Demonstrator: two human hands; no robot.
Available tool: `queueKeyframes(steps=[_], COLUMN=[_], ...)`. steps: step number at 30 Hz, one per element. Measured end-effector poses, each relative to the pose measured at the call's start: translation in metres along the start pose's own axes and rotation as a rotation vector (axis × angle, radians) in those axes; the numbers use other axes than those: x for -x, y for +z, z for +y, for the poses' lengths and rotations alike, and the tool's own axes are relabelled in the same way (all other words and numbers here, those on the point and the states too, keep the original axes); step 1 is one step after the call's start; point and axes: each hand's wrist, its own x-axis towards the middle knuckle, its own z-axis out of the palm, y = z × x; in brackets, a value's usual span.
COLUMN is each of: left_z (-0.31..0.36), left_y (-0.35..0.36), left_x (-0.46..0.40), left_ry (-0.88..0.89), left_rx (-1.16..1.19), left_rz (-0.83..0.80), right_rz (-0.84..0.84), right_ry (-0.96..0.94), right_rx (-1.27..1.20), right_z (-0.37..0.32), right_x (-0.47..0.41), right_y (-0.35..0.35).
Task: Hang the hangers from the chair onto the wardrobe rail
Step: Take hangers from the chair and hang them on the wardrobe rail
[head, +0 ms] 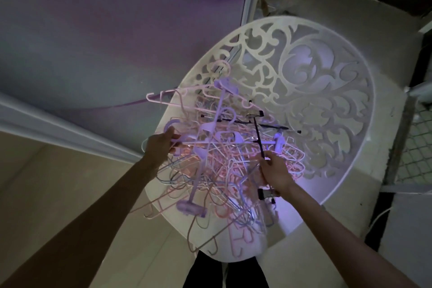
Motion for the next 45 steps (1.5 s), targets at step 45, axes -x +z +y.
queueKeyframes(steps=[45], left_z=[0.082], left_y=[-0.05], left_x=[0.062], left_ry=[0.527], left_rx=[-0.217], left_rz=[0.053], right_rz=[-0.363], right_ry=[0.116], right_rx=[0.386], right_z=[-0.089], right_x=[0.064], right_y=[-0.112])
